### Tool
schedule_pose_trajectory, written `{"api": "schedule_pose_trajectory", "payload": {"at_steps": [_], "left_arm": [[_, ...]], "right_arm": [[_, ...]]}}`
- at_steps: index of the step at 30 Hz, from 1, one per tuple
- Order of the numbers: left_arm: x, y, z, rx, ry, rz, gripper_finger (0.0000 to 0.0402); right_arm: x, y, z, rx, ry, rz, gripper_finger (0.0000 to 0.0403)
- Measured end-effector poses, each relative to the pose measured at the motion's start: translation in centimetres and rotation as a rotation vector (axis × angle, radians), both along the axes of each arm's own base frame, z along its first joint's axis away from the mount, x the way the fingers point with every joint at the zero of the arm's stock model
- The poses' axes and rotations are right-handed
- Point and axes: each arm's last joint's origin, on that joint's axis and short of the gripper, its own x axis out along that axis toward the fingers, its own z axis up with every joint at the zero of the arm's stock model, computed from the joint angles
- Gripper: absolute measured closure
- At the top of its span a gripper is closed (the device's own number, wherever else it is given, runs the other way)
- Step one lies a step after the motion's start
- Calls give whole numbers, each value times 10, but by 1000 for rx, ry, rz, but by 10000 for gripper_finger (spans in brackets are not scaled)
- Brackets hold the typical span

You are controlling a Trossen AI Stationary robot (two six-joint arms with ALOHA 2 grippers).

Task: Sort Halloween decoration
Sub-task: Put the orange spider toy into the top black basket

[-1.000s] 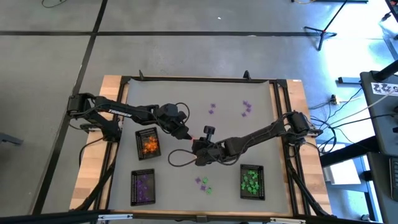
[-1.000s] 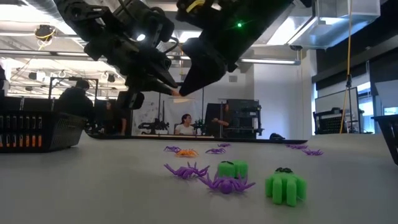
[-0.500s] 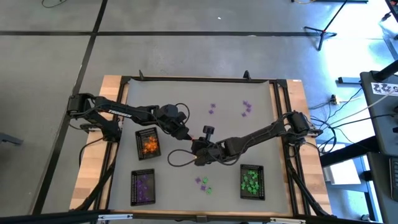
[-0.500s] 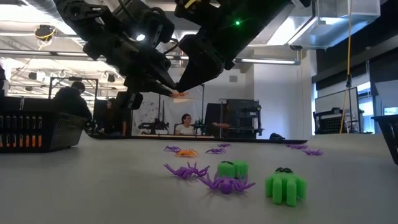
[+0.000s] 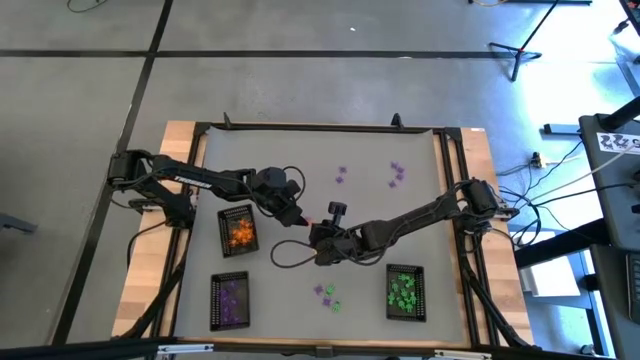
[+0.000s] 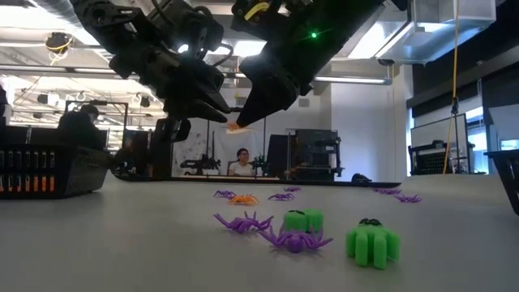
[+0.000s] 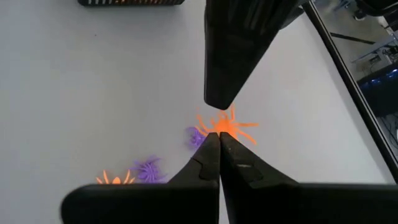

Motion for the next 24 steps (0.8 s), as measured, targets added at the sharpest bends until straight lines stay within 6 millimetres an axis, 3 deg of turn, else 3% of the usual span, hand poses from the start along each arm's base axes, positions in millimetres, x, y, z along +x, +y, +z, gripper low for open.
{"api": "schedule_pose_trajectory", "payload": {"at_steps": [24], "left_arm": [[-3,9,-2,16,1,-41,356]], "right_arm": [[0,1,0,28,-1,12,403]]}}
